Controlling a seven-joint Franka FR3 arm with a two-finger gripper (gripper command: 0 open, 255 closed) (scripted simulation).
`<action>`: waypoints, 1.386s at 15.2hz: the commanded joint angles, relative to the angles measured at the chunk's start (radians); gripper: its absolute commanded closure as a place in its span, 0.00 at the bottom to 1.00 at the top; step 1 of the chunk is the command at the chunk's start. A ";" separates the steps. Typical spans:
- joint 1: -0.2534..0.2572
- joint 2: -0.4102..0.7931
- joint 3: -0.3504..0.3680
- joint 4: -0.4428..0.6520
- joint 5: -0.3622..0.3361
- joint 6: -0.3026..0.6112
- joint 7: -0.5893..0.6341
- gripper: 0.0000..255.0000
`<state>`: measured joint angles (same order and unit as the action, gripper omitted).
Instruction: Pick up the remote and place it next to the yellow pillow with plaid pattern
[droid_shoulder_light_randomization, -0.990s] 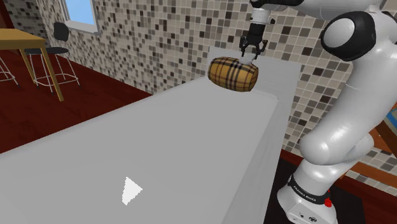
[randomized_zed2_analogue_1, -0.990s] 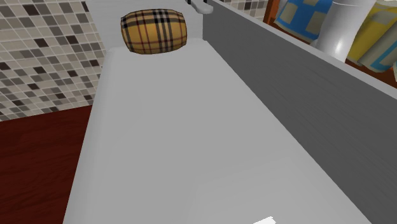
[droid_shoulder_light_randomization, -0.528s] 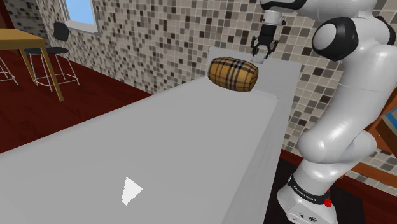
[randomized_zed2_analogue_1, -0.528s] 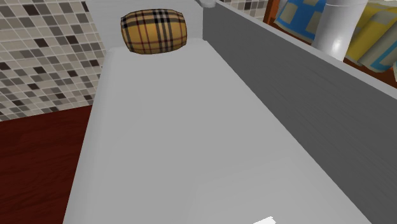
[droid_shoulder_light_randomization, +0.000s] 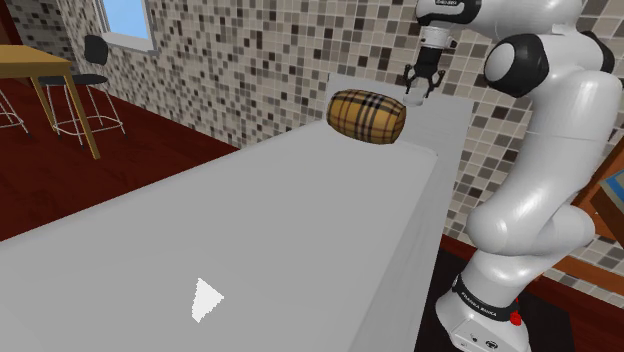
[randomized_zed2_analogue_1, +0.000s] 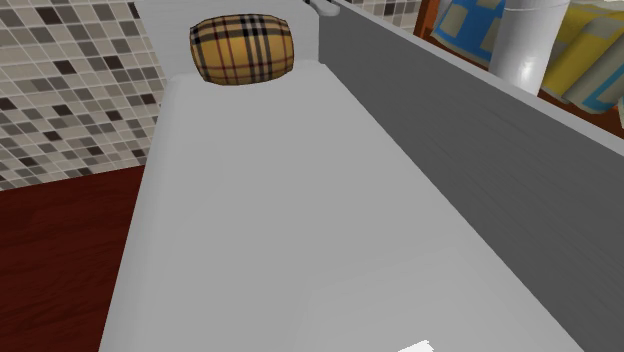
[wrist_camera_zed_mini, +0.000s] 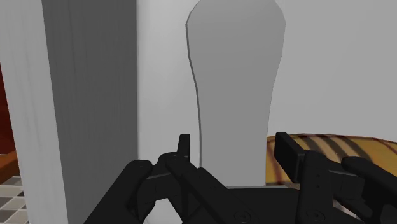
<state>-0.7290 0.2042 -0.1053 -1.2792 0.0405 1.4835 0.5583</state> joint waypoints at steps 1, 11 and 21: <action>0.001 -0.013 0.000 -0.047 -0.001 0.035 -0.002 1.00; 0.005 -0.051 0.001 -0.235 -0.005 0.186 -0.002 1.00; 0.007 -0.059 0.002 -0.381 -0.006 0.323 -0.004 1.00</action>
<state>-0.7239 0.1453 -0.1041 -1.6449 0.0350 1.7907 0.5519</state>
